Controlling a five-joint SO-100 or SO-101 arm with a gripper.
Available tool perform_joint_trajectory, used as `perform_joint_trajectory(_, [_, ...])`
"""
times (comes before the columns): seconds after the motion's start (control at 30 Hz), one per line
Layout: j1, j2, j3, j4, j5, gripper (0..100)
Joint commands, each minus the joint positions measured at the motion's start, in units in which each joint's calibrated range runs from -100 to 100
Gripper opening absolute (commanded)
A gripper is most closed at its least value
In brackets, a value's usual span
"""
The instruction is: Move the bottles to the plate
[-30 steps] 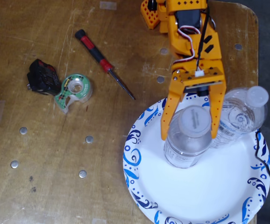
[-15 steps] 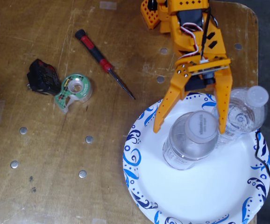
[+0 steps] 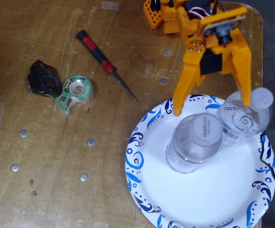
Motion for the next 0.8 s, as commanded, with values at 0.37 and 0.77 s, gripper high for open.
perform_joint_trajectory(0.37, [26.41, -30.77, 30.10, -0.17, 0.31, 1])
perform_joint_trajectory(0.77, [27.60, -41.56, 44.96, 5.22, 0.42, 1])
